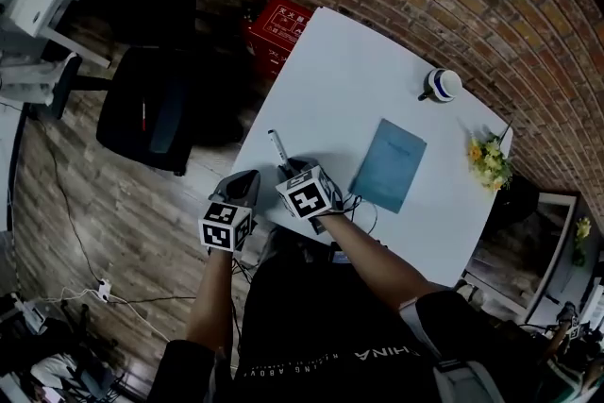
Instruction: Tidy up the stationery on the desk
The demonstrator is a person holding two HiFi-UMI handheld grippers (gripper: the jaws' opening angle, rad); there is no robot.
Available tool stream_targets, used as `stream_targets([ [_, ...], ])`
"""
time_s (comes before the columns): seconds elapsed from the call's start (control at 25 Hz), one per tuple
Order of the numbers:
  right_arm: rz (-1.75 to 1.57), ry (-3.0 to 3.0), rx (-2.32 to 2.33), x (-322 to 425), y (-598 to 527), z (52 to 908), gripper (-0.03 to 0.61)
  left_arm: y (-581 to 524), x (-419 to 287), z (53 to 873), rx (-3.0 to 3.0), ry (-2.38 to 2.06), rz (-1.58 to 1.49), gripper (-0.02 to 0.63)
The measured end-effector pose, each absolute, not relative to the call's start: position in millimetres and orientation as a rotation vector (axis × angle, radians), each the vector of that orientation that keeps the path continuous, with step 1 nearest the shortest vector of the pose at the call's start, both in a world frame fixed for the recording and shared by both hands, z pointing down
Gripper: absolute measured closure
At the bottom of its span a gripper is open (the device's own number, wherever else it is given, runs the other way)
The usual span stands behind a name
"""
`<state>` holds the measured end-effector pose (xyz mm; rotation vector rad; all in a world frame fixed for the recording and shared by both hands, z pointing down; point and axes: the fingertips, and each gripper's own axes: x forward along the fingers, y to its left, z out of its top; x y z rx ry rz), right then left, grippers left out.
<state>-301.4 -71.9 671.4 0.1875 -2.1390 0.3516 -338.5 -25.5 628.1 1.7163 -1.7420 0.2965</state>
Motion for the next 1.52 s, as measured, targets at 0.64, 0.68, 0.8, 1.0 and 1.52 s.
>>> stream_targets([
  [0.64,0.401,-2.157,0.180,-285,-88,668,0.508,-40,-321,627,1.782,-1.692,0.306,0.601],
  [0.68,0.399,-2.165,0.188,-280,-93,663,0.508,-45,-316,626,1.797,-1.681,0.312,0.601],
  [0.8,0.397,-2.193,0.234,-263,-113,649,0.508,-63,-300,619,1.855,-1.642,0.329,0.601],
  [1.0,0.440,-2.235,0.366,-218,-154,624,0.508,-95,-266,609,1.957,-1.558,0.375,0.601],
  [1.52,0.630,-2.221,0.849,-21,-216,590,0.508,-172,-147,588,2.217,-1.277,0.474,0.601],
])
